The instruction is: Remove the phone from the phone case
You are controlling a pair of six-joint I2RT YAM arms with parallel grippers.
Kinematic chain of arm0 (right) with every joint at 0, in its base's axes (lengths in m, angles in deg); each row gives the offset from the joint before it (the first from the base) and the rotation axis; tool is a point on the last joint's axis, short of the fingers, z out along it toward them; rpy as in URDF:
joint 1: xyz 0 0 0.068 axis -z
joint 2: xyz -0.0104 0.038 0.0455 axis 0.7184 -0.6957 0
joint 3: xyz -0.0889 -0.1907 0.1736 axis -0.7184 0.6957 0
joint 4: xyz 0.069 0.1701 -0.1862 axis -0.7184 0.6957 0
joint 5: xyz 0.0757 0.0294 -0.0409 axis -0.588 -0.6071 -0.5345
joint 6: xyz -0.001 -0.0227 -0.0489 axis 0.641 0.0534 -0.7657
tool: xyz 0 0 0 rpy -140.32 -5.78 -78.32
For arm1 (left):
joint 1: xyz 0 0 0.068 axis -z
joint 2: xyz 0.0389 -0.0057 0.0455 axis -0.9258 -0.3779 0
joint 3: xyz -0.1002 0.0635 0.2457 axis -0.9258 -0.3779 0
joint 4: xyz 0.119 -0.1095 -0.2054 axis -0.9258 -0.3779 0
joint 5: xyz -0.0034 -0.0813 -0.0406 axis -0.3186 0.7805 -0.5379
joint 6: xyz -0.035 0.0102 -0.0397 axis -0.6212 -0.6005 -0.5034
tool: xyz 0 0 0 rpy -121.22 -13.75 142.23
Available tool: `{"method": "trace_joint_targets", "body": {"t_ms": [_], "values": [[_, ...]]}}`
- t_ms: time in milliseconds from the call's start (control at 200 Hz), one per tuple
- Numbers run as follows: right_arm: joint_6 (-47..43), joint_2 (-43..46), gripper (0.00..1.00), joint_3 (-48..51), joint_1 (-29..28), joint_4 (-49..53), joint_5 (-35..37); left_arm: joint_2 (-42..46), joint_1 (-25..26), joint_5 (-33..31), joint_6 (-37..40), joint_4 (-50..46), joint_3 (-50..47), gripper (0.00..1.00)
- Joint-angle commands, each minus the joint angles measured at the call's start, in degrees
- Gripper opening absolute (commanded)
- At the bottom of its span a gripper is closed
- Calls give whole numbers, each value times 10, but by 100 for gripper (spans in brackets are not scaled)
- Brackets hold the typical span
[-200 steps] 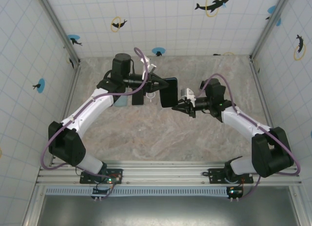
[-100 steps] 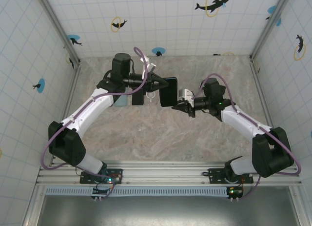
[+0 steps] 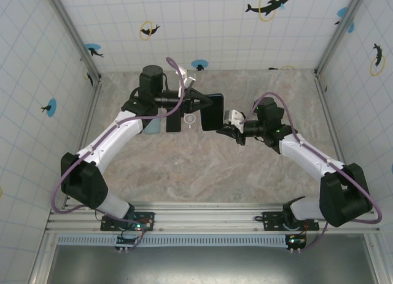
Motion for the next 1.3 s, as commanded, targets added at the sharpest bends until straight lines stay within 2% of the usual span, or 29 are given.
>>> {"method": "trace_joint_targets", "body": {"t_ms": [0, 445, 581, 706, 811, 886, 1021, 1291], "values": [[7, 25, 11, -6, -5, -149, 53, 1, 28, 72, -54, -23, 2, 0], [-7, 56, 11, 44, -22, -252, 125, -1, 29, 75, -59, -16, -3, 0], [20, 61, 11, 47, -18, -250, 101, 4, 26, 44, -36, -23, -6, 0], [45, 73, 12, 57, -16, -238, 88, 11, 17, 18, -65, 12, -13, 0], [102, 87, 19, 75, -9, -249, 73, 14, 15, -31, -84, 19, -9, 0], [151, 99, 27, 95, 6, -262, 76, 15, 10, -64, -139, 47, -11, 0], [329, 113, 40, 151, 43, -362, 62, 15, 7, -121, -230, 93, -20, 0], [659, 134, 45, 238, 75, -512, 136, 12, 7, -185, -387, 137, -31, 0]]}}
